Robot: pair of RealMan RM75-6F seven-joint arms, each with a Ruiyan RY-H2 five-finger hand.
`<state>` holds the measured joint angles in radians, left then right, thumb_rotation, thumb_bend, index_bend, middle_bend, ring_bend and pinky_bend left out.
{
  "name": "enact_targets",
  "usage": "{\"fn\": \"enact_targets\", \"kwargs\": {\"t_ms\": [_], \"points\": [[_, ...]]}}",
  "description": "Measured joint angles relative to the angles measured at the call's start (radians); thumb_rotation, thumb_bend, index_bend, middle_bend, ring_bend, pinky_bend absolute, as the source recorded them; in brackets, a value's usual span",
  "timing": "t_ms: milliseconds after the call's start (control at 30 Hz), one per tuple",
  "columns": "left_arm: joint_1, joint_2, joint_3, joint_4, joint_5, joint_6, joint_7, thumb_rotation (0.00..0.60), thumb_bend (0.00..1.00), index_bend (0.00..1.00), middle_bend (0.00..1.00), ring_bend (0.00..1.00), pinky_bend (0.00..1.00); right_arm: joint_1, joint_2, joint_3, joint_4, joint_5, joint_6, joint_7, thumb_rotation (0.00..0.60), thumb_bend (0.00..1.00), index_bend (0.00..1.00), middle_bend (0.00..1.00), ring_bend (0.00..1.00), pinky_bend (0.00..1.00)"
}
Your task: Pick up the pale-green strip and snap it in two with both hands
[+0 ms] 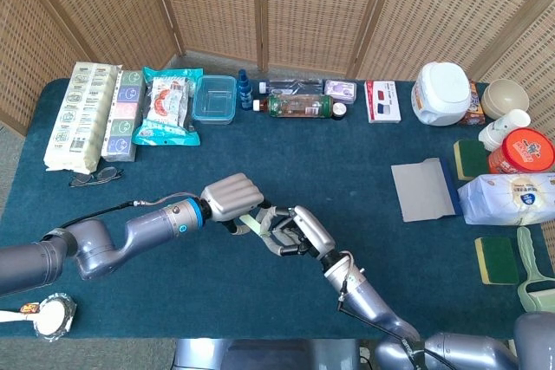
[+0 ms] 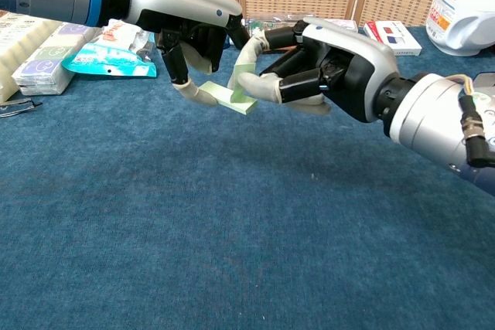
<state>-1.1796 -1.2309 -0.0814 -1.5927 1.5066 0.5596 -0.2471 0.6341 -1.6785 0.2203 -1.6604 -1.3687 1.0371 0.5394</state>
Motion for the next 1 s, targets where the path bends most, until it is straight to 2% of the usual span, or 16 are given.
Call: {"fn": "enact_targets", "kwargs": {"t_ms": [567, 1000], "points": [[0.003, -0.007, 0.014, 0.014, 0.014, 0.002, -0.012, 0.600, 0.42, 0.70, 1.00, 1.00, 1.00, 0.000, -0.019, 0.005, 0.025, 0.007, 0.005, -0.010, 0.600, 0.46, 0.79, 1.00, 1.00, 1.00], [0.014, -0.009, 0.031, 0.030, 0.015, 0.004, -0.018, 0.600, 0.42, 0.71, 1.00, 1.00, 1.00, -0.005, -0.011, 0.003, 0.026, 0.013, 0.000, -0.007, 0.600, 0.46, 0.84, 1.00, 1.00, 1.00]]}}
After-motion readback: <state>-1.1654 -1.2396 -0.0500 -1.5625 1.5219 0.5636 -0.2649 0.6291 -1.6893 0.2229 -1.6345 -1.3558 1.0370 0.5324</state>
